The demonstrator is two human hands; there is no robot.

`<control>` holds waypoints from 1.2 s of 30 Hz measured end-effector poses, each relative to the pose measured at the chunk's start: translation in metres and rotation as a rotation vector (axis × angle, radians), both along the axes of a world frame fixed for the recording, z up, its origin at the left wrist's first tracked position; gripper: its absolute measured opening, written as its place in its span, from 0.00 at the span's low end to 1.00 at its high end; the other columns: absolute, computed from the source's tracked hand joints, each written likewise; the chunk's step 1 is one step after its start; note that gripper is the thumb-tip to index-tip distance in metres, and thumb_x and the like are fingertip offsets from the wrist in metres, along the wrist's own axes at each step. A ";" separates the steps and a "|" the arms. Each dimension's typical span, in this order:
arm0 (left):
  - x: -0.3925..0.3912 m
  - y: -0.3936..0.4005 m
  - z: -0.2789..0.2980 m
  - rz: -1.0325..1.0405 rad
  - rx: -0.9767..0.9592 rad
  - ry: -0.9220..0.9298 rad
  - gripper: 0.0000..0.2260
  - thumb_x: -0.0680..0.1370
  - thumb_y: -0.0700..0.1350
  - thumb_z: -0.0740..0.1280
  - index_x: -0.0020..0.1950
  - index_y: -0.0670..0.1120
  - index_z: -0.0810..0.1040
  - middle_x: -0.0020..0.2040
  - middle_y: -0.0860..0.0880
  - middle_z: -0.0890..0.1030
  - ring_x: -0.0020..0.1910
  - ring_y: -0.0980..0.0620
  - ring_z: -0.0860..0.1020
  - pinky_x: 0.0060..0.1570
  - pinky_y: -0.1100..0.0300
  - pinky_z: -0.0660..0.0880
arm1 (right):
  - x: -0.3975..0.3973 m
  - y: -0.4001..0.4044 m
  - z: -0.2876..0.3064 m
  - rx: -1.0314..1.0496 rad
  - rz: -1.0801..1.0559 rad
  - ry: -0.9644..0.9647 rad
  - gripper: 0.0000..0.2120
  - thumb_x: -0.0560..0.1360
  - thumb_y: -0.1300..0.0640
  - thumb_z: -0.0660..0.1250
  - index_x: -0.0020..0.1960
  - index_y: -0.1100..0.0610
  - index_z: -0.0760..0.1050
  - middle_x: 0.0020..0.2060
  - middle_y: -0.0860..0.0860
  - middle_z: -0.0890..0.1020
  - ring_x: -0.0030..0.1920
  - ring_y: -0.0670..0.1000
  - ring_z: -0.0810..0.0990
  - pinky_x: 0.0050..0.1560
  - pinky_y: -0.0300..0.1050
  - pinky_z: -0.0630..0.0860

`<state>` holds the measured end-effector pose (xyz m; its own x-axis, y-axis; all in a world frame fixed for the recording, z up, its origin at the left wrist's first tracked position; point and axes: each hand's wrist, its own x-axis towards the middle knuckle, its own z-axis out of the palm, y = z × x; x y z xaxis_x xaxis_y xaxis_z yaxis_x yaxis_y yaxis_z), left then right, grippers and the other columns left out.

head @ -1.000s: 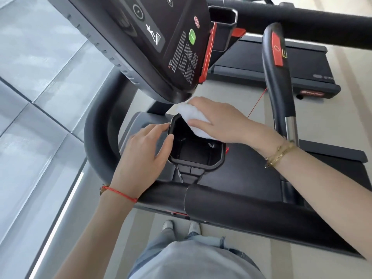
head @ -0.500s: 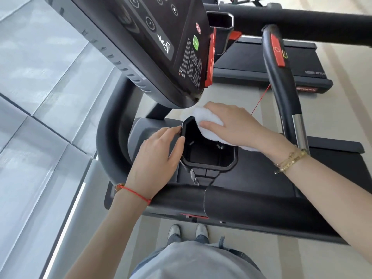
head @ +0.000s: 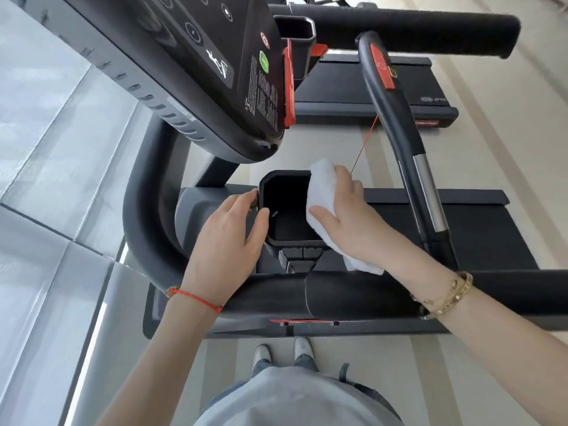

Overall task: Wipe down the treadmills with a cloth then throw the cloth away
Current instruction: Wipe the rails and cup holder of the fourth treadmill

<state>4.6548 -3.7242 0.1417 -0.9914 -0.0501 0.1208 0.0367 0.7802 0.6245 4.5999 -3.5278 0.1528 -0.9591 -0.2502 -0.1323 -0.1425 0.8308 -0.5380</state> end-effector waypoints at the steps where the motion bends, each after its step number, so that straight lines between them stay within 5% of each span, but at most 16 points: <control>1: 0.000 0.000 0.000 -0.001 -0.001 0.000 0.22 0.81 0.53 0.58 0.71 0.45 0.72 0.63 0.48 0.79 0.58 0.50 0.77 0.58 0.61 0.72 | -0.010 -0.001 0.003 -0.003 0.008 -0.008 0.28 0.82 0.49 0.57 0.75 0.56 0.49 0.64 0.59 0.65 0.47 0.57 0.73 0.45 0.49 0.69; 5: 0.002 0.000 -0.001 -0.004 0.004 0.003 0.21 0.82 0.52 0.59 0.72 0.45 0.71 0.62 0.49 0.79 0.57 0.50 0.78 0.57 0.60 0.72 | -0.039 0.000 0.010 -0.048 0.069 -0.049 0.24 0.82 0.49 0.57 0.73 0.55 0.55 0.64 0.58 0.68 0.53 0.55 0.71 0.49 0.47 0.65; 10: 0.001 -0.001 -0.003 0.004 0.016 0.010 0.21 0.82 0.52 0.59 0.72 0.46 0.71 0.61 0.50 0.79 0.59 0.52 0.77 0.58 0.63 0.71 | 0.006 0.011 -0.006 -0.172 0.026 -0.113 0.30 0.81 0.49 0.58 0.76 0.47 0.43 0.71 0.54 0.59 0.54 0.52 0.68 0.53 0.46 0.64; 14: 0.000 0.000 -0.003 0.008 0.018 0.012 0.21 0.81 0.52 0.58 0.72 0.46 0.71 0.61 0.50 0.79 0.59 0.53 0.77 0.58 0.64 0.70 | -0.012 0.010 -0.001 -0.089 0.067 -0.051 0.28 0.82 0.49 0.57 0.75 0.54 0.48 0.68 0.56 0.63 0.54 0.56 0.72 0.52 0.50 0.70; 24: 0.003 0.003 0.001 0.027 -0.008 0.015 0.19 0.82 0.50 0.61 0.71 0.45 0.72 0.59 0.50 0.79 0.57 0.51 0.78 0.58 0.55 0.74 | -0.084 -0.021 0.016 0.246 0.734 0.259 0.24 0.80 0.42 0.57 0.73 0.47 0.60 0.66 0.47 0.73 0.54 0.57 0.78 0.47 0.48 0.70; 28: 0.004 0.003 0.003 0.052 -0.019 0.005 0.19 0.82 0.51 0.60 0.70 0.46 0.73 0.58 0.52 0.79 0.55 0.53 0.78 0.56 0.55 0.75 | -0.088 -0.032 0.011 0.240 0.803 0.350 0.24 0.79 0.40 0.59 0.73 0.44 0.63 0.64 0.46 0.75 0.55 0.55 0.78 0.47 0.48 0.71; 36: 0.005 0.004 0.006 0.058 -0.014 0.017 0.18 0.82 0.50 0.60 0.70 0.47 0.73 0.58 0.53 0.79 0.55 0.55 0.78 0.56 0.57 0.75 | -0.072 0.021 0.008 -0.010 0.663 0.077 0.26 0.81 0.43 0.55 0.77 0.42 0.53 0.70 0.41 0.65 0.65 0.43 0.68 0.59 0.40 0.66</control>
